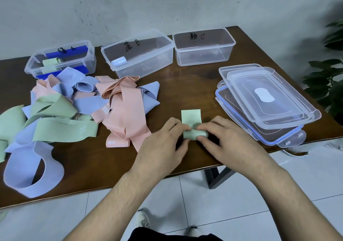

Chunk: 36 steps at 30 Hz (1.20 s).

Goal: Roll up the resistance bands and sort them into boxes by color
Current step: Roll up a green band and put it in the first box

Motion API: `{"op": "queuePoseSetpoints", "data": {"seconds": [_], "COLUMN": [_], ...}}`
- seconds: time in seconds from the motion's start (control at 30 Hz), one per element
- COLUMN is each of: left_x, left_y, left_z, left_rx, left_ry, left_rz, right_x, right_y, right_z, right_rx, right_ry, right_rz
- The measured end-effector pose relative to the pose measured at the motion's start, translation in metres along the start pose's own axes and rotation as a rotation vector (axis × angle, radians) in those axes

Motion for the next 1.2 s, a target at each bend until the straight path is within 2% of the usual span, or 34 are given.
{"op": "queuePoseSetpoints", "data": {"seconds": [0.3,0.53,0.67,0.8,0.97,1.2], "left_x": [-0.004,0.002,0.0,-0.001,-0.008,-0.004], "left_y": [0.001,-0.001,0.001,0.0,-0.002,0.003], "left_z": [-0.008,-0.003,-0.009,-0.013,-0.018,-0.018], "left_rx": [-0.007,0.047,0.062,0.049,0.024,0.061], "left_ry": [0.03,-0.064,-0.069,-0.071,-0.016,-0.058], "left_rz": [0.028,0.035,0.019,0.03,0.067,0.055], "right_x": [-0.001,0.006,0.007,0.004,0.007,0.006], "right_y": [0.0,-0.003,-0.004,-0.001,-0.007,-0.004], "right_z": [0.001,-0.007,-0.01,-0.011,-0.019,-0.02], "right_rx": [0.121,0.071,0.069,0.139,0.11,0.079], "right_ry": [0.055,0.056,0.059,0.093,0.077,0.104], "right_rz": [-0.029,-0.069,-0.02,0.008,-0.027,-0.025]}}
Point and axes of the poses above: each hand's wrist, its own z-axis away from the middle knuckle, its own y-axis out of the back of the hand, x = y × z, the point moved 7 cm from there along -z, towards the middle knuckle, and after that the axes turned 12 degrees about z, right-handed, at the moved point
